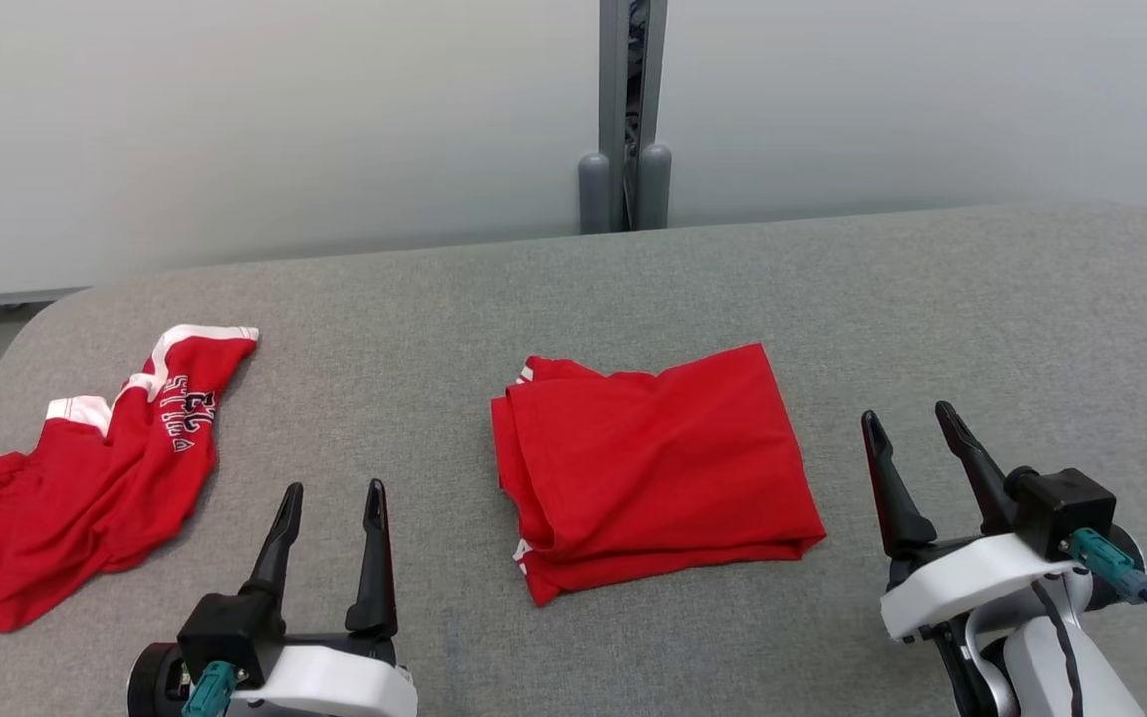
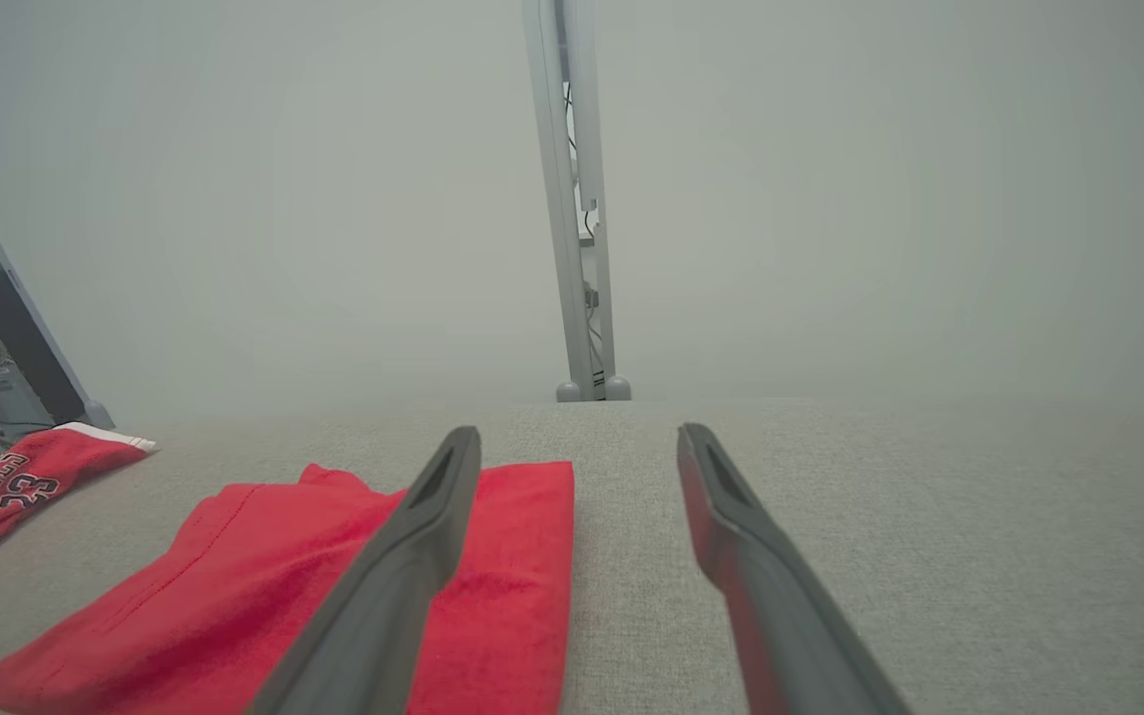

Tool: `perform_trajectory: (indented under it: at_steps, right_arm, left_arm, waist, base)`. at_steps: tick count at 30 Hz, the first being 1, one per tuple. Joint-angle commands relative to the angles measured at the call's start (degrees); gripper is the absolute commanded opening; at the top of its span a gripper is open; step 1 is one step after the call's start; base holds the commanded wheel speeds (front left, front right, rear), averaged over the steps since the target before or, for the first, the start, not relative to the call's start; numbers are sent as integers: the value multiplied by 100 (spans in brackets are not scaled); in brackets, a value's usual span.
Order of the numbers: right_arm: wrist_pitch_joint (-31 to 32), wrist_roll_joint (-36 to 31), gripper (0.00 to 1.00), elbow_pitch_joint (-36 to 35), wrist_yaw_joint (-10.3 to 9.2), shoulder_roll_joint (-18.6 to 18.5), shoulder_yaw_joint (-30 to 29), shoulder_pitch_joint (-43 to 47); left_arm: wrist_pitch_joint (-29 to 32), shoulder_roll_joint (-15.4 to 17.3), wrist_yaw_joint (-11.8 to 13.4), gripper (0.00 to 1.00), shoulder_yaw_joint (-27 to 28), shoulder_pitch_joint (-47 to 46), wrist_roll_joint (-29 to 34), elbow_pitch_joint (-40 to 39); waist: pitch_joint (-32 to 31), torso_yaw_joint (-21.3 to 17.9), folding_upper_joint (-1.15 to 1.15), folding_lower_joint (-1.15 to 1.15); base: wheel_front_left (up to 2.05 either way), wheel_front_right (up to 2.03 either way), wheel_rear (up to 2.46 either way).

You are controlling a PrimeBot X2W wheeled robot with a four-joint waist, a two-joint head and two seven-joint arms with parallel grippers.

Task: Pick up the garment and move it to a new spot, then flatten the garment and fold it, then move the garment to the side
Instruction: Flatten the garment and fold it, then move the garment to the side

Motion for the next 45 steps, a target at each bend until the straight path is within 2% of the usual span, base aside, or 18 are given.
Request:
perform_trajectory:
  at_steps: [1,12,18,29,45]
  right_arm:
    - [-28,-3,100,-103,-2,-33,-21,76]
    - [-29,-461,100,-1136,-2,-31,-111,795]
    - [-29,-629,100,-1651,-2,-33,-119,1212]
    - [-29,-631,100,-1698,-2,-32,-6,1341]
    - [-29,-580,100,-1680,-2,-33,56,1268]
  left_arm:
    - [-24,21,-3,100,26,21,-44,-49]
    - [-24,22,75,100,114,299,61,-305]
    - [-24,116,160,100,214,550,573,-423]
    - [-24,70,-101,100,443,792,688,-723]
    - [-24,22,-173,100,522,702,721,-731]
  waist:
    - [-103,-71,0,0]
    - [-382,-61,0,0]
    - [-382,-74,0,0]
    - [-337,18,0,0]
    - [-261,45,0,0]
  base:
    - [0,0,0]
    - [0,0,0]
    - [0,0,0]
    - [0,0,0]
    - [0,0,0]
